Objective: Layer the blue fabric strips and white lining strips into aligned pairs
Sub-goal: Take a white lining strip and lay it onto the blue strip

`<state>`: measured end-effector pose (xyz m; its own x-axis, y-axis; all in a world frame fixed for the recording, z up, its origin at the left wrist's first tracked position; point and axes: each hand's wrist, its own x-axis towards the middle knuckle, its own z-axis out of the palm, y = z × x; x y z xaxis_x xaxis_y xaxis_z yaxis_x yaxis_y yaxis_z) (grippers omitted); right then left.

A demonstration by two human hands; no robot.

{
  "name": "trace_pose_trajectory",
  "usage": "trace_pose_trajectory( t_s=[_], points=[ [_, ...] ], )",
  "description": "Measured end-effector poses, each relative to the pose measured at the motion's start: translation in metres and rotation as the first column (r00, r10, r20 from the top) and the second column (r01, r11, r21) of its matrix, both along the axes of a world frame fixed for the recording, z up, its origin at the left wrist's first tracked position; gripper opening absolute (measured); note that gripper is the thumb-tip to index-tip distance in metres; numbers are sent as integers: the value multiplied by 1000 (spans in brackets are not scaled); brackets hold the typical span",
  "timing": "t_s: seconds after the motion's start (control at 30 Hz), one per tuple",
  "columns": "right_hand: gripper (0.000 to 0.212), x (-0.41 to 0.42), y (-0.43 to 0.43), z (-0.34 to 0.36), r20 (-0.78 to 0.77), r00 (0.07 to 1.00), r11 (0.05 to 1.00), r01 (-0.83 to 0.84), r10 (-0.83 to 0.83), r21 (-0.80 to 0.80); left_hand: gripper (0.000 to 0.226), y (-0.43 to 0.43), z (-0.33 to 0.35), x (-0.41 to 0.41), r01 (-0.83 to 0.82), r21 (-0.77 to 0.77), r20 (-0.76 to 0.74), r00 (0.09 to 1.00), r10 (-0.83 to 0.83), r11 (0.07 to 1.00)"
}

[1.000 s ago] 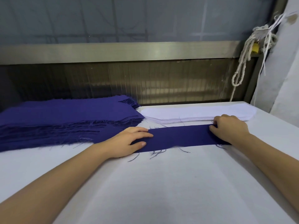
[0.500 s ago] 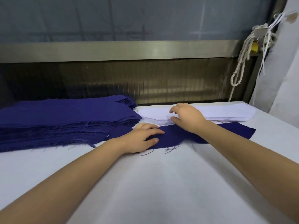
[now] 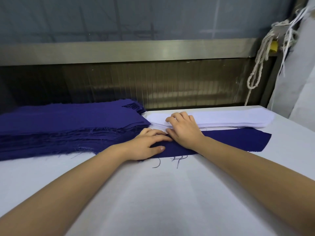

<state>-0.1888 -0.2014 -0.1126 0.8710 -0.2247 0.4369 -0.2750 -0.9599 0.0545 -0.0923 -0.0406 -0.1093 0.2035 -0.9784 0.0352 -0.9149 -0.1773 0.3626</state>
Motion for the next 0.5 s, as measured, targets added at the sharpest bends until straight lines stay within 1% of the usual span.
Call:
trace_pose_trajectory(
  t_s=[0.1, 0.17, 0.23, 0.3, 0.33, 0.4, 0.47, 0.5],
  points=[
    [34, 4, -1, 3, -34, 998, 999, 47, -47, 18, 37, 1, 1, 2, -24, -23, -28, 999, 23, 999],
    [30, 6, -2, 6, -36, 997, 997, 71, -71, -3, 34, 1, 2, 2, -33, -58, -32, 999, 31, 998],
    [26, 9, -3, 9, -18, 996, 997, 83, -83, -5, 30, -1, 4, 2, -43, -103, 3, 999, 43, 994],
    [20, 10, -4, 11, 2, 996, 995, 90, -90, 32, 27, -4, 5, 2, -69, -160, 31, 997, 74, 985],
    [19, 10, -4, 13, 17, 995, 993, 93, -94, 72, 26, -5, 5, 1, -89, -192, 27, 995, 96, 977],
    [18, 10, -3, 16, 67, 991, 975, 99, -114, 201, 25, -8, 6, 1, -137, -261, -29, 990, 135, 955],
    [12, 10, -3, 19, 138, 978, 920, 93, -156, 382, 23, -10, 8, 0, -199, -321, -134, 977, 163, 926],
    [9, 11, -3, 20, 177, 968, 872, 73, -179, 483, 23, -11, 9, 0, -240, -335, -202, 963, 180, 911]
  ],
)
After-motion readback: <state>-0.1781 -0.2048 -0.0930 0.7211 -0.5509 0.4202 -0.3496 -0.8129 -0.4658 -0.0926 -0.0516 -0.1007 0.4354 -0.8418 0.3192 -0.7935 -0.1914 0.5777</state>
